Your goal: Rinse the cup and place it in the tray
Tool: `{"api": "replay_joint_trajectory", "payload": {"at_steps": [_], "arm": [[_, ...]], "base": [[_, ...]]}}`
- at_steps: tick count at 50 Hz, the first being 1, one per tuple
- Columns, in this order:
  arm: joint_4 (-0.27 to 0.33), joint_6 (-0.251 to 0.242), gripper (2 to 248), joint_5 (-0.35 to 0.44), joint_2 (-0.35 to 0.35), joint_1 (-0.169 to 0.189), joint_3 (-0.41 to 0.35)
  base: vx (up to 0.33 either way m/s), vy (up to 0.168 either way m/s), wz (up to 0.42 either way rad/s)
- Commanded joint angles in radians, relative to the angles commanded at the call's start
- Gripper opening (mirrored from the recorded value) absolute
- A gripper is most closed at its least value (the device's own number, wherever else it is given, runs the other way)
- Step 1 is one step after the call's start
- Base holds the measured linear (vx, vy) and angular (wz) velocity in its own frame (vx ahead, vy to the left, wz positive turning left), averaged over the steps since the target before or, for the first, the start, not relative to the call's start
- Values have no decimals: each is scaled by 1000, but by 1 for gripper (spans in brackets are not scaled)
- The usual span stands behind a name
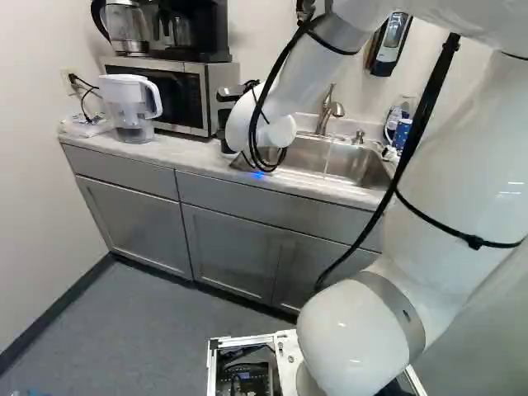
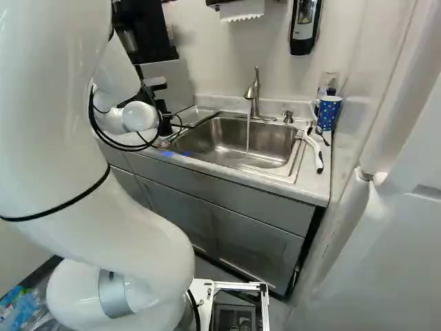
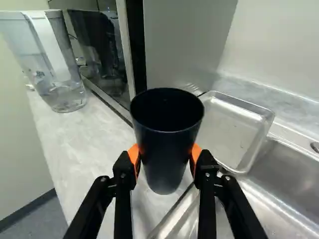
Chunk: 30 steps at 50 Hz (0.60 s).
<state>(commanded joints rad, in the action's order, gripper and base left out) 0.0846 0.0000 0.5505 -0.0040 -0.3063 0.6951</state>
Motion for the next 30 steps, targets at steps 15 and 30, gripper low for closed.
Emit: {"api": "replay_joint_trajectory", "payload": {"at_steps": [15, 30], "arm": [[0, 0, 119, 0, 18, 1, 8], [0, 0, 119, 0, 24, 26, 35]], "base": [[0, 0, 0], [0, 0, 0]]}}
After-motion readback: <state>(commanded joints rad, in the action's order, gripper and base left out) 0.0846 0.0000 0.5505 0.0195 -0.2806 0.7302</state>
